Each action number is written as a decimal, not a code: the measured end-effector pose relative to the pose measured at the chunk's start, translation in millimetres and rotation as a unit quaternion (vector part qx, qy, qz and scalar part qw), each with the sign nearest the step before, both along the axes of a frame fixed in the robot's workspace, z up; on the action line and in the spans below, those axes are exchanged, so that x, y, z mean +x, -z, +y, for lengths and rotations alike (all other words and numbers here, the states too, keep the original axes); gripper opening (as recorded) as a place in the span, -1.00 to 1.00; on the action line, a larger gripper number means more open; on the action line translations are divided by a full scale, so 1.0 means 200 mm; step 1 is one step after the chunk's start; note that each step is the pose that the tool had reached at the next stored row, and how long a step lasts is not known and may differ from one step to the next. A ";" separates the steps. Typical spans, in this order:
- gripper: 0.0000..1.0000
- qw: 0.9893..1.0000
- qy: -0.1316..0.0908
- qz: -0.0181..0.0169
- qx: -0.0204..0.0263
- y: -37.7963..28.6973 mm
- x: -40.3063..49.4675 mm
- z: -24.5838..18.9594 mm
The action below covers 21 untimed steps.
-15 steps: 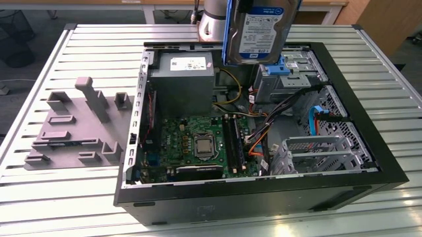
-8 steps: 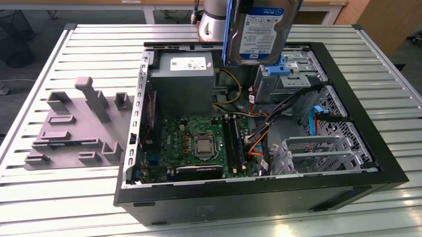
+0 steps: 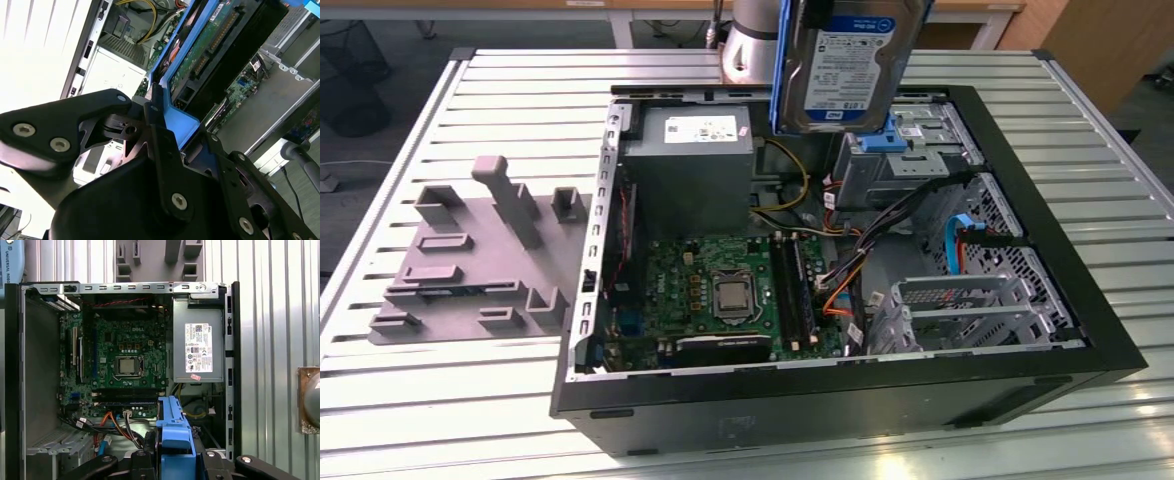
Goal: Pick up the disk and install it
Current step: 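Pick up the disk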
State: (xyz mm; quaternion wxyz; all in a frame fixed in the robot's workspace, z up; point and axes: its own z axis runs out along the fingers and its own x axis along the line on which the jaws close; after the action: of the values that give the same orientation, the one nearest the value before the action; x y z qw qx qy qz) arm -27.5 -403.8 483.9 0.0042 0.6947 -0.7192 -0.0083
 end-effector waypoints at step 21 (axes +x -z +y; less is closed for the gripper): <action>-0.27 1.000 0.000 0.000 0.000 0.000 0.000 -0.044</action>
State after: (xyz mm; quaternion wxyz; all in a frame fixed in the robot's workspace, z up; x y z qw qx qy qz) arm -27.4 -412.5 483.9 0.0044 0.6948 -0.7192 -0.0082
